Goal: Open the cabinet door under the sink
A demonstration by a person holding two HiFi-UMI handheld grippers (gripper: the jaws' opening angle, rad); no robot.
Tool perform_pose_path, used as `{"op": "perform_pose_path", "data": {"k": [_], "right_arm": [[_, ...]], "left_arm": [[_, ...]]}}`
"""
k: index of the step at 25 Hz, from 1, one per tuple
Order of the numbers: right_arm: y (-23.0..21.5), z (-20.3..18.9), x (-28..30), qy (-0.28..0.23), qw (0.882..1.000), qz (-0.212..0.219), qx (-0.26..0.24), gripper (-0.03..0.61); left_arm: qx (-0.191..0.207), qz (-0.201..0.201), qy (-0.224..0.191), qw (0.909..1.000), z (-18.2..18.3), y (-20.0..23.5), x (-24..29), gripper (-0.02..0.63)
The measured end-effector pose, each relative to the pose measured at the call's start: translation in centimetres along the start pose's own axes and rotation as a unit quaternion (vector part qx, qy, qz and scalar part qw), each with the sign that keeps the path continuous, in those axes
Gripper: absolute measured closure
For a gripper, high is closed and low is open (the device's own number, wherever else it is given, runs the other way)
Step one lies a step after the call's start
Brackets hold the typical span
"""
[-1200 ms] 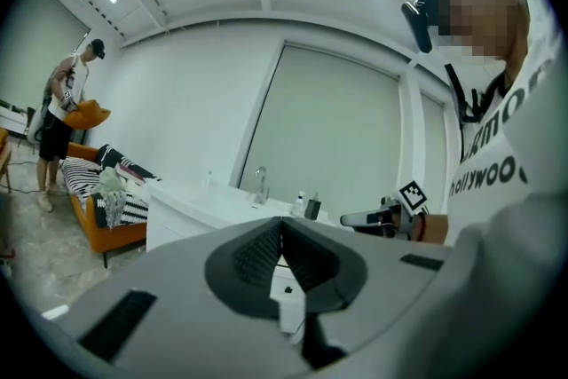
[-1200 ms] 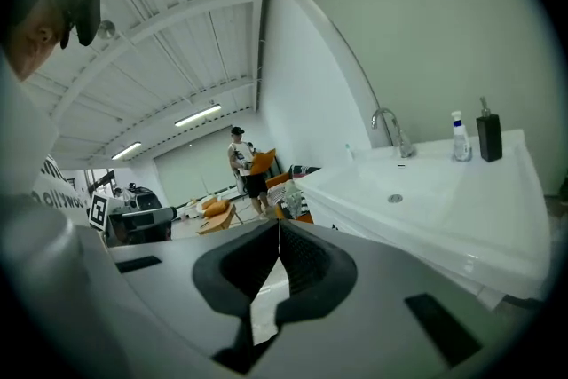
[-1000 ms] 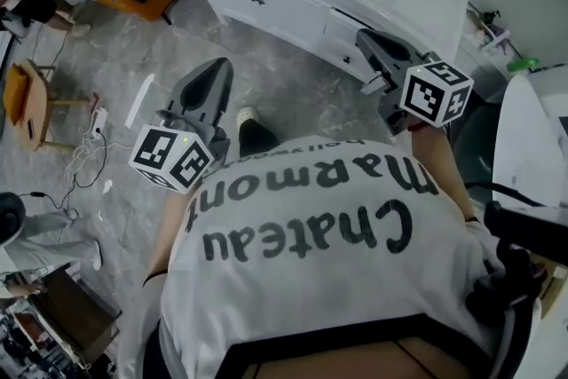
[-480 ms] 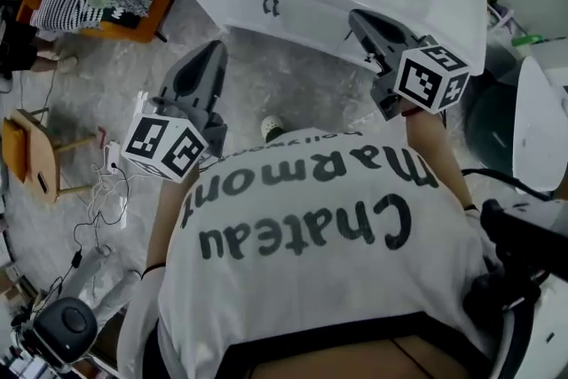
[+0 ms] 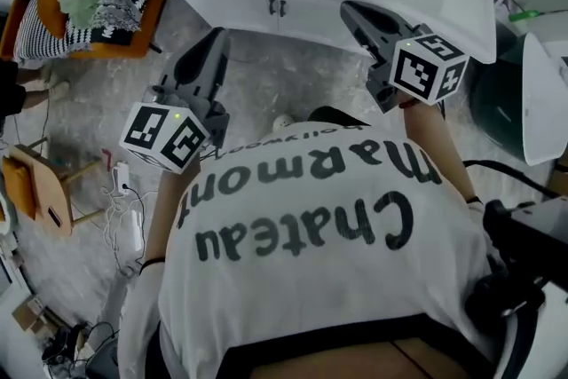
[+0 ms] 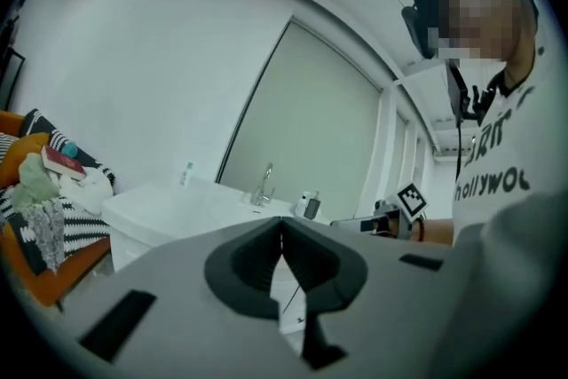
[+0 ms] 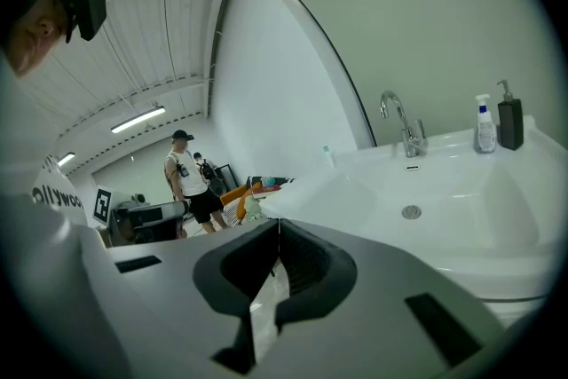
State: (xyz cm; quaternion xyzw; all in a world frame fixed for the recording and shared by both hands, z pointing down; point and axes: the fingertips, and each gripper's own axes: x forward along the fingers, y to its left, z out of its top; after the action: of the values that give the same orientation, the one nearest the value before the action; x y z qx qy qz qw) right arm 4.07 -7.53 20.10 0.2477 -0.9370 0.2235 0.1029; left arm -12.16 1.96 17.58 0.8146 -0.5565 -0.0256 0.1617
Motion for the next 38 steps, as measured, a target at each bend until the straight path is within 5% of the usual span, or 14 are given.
{"op": "perform_pose_path", "data": {"k": [11,16,20,24,30,38], "right_arm": [[-0.5,-2.4,5.4,0.031,0.998,0.034,0.043,0.569],[-1.4,-3.9,8.6,0.030,0.993,0.074,0.082,0.569],[-2.2,-6.7,11.1,0.077,0.992,0.087,0.055,0.569],[-3.7,-9.3,13.2,0.098,0.992,0.076,0.012,0.569],[-4.4,-11.9,15.4,0.123,0.988,0.089,-0.006,0.568],[-4.6,-15.6,16.0,0.195,0.974,0.119,0.002,0.568]], "left_arm": [[-0.018,-0.038,0.021,0.9989,-3.3,1.1,5.6,0.606],[-0.055,-0.006,0.051,0.9971,-6.5,3.5,8.0,0.606],[-0.076,0.022,0.069,0.9945,-8.0,5.0,9.3,0.606],[-0.090,0.006,0.037,0.9952,-9.0,5.4,9.9,0.606],[-0.026,-0.010,0.103,0.9942,-11.7,5.2,11.6,0.606],[-0.021,0.002,0.174,0.9845,-15.1,7.4,13.9,0.606]]}}
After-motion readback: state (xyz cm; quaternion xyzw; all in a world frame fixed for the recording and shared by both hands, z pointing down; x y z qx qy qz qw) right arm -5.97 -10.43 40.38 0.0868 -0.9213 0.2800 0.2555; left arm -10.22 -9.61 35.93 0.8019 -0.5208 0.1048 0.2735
